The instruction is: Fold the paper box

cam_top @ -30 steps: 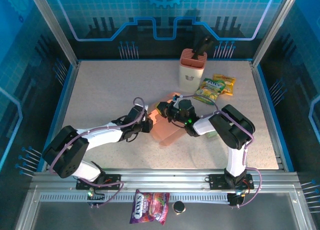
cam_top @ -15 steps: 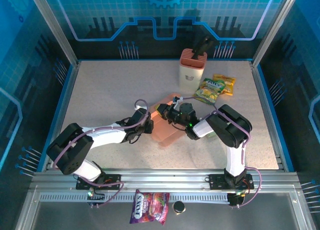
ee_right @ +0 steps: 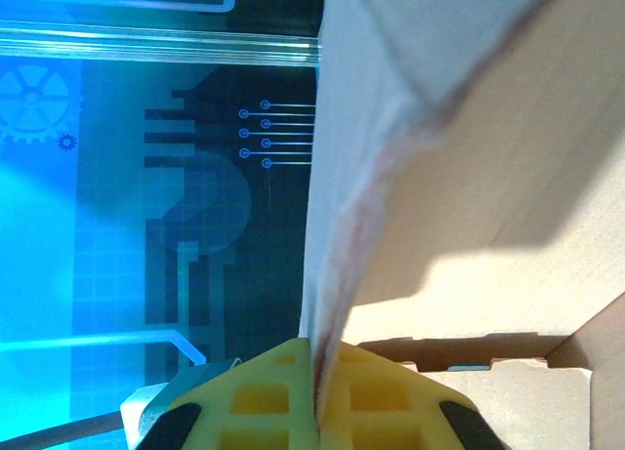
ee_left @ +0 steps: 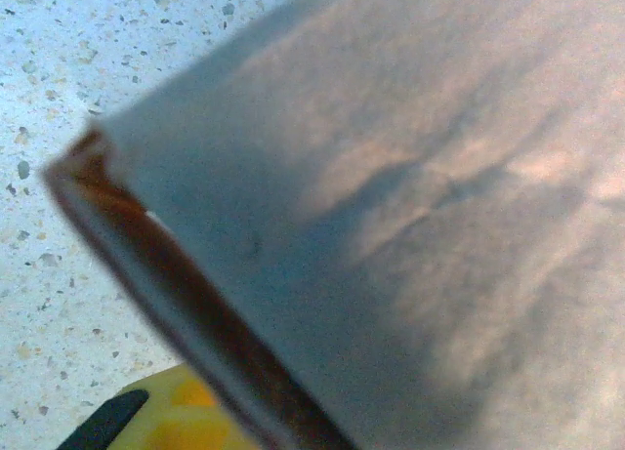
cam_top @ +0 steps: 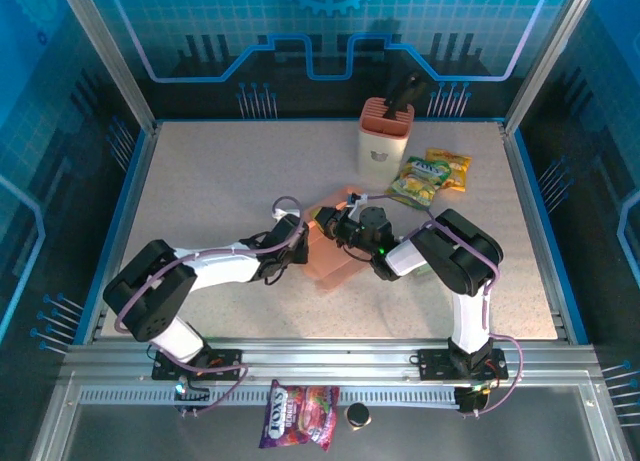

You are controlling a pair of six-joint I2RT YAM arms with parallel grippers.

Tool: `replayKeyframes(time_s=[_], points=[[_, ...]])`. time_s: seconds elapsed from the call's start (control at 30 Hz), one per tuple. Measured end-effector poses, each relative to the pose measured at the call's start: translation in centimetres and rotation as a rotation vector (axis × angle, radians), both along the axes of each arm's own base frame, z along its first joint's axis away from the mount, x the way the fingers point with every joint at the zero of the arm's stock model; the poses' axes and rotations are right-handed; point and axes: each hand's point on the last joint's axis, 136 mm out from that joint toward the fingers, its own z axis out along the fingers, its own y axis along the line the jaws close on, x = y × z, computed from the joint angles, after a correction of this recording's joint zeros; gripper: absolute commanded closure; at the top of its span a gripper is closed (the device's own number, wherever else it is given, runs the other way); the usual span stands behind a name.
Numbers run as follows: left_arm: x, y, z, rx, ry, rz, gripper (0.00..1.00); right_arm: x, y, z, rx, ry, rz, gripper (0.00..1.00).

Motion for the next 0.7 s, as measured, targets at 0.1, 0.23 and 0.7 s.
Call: replayKeyframes(time_s=[0.1, 0.23, 0.7], points=[[0.2, 0.0, -0.1, 0.006, -0.004, 0.016, 0.93, 0.1, -0.1, 0.1, 0.002, -0.004, -0.008, 1.00], [0.7, 0.1, 0.0, 0.015, -0.009, 0.041, 1.00, 0.5, -0.3, 0.2, 0.005, -0.001, -0.032, 1.00], [1.6, 0.7, 0.4, 0.069, -0.006, 0.115, 1.00, -0.7, -0.6, -0.8, -0.078, 0.129, -0.008, 0.56]])
